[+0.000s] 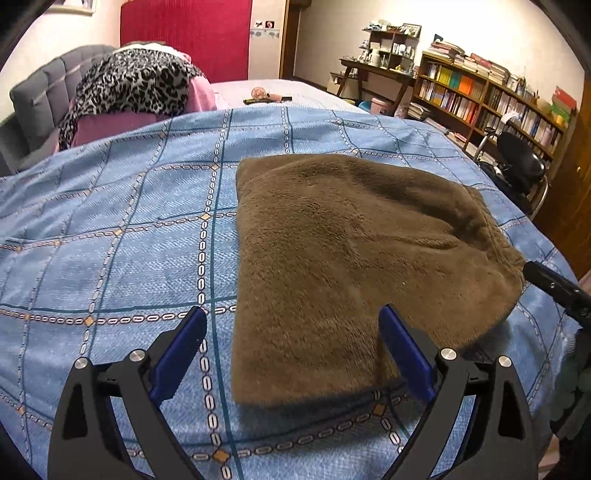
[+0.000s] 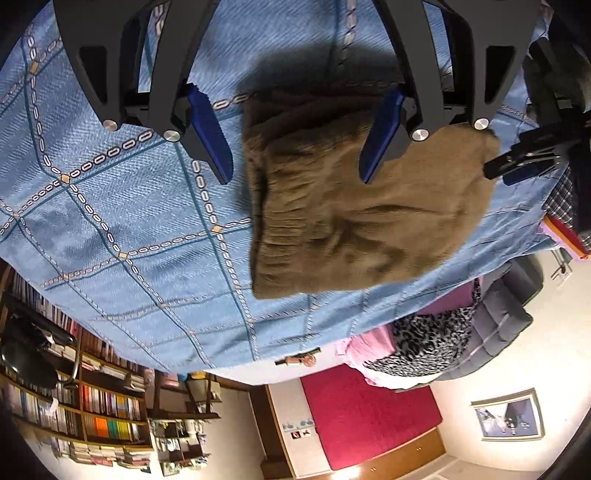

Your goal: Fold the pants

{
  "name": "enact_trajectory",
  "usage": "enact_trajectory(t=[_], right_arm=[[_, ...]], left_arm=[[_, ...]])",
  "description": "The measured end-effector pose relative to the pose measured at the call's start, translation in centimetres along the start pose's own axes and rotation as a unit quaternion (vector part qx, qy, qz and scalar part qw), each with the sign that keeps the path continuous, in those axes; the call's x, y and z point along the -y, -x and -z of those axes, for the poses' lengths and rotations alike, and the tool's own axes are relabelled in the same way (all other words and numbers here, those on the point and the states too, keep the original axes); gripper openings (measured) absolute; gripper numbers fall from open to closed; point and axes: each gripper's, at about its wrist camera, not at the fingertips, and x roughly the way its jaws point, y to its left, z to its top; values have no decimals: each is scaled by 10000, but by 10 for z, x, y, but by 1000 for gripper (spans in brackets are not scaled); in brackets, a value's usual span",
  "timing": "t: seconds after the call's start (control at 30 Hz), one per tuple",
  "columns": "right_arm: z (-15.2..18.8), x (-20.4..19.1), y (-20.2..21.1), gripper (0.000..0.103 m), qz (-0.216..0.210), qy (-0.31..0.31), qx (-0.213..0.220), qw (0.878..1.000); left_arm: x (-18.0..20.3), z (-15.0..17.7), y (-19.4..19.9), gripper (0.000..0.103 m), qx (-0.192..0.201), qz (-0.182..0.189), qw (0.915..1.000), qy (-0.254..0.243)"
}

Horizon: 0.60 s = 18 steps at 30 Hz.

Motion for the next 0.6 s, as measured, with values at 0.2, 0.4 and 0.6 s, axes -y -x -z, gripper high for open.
enact_trajectory(t=[0.2, 0.4, 0.6], right_arm=[[5, -15, 16, 73, -80, 44, 73, 9999], [9, -33, 28, 82, -93, 243, 184, 9995], [13, -47, 38, 88, -77, 417, 320, 9986]], left_arm=[[5, 7, 15, 96, 60, -125, 9999, -54], [15, 13, 32, 98, 209, -297, 9990, -242], [19, 16, 45, 98, 354, -502, 9978, -268]])
